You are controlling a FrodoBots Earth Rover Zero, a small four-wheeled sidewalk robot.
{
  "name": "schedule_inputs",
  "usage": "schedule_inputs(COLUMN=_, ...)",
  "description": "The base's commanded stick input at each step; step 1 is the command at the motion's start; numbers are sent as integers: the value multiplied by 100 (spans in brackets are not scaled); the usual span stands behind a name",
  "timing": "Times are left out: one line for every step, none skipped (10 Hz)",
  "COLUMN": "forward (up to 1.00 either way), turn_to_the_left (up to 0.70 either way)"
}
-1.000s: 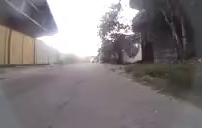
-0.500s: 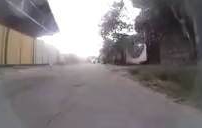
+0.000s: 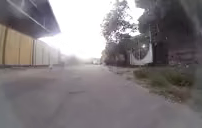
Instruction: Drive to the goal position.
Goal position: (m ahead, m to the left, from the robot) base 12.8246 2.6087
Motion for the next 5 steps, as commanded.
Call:
schedule_inputs(forward=100, turn_to_the_left=0)
schedule_inputs(forward=100, turn_to_the_left=0)
schedule_inputs(forward=100, turn_to_the_left=0)
schedule_inputs(forward=100, turn_to_the_left=-18)
schedule_inputs(forward=100, turn_to_the_left=-36)
